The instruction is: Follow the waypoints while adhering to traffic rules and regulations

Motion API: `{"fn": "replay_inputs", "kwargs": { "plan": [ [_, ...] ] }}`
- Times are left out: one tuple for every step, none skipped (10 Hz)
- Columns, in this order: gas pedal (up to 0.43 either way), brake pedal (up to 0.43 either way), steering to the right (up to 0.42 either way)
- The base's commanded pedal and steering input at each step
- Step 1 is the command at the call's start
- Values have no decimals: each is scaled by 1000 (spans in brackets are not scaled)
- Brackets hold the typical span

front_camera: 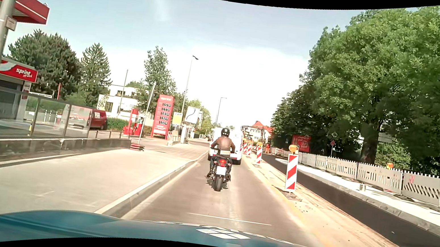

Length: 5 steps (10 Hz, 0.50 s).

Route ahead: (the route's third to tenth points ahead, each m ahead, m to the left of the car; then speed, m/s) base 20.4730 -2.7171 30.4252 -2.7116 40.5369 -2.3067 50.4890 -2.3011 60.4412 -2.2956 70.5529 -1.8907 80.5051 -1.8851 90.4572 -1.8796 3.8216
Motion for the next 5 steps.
{"fn": "replay_inputs", "kwargs": {
  "plan": [
    [0,171,2],
    [0,165,2],
    [0,159,2],
    [0,146,2],
    [0,134,3]
  ]
}}
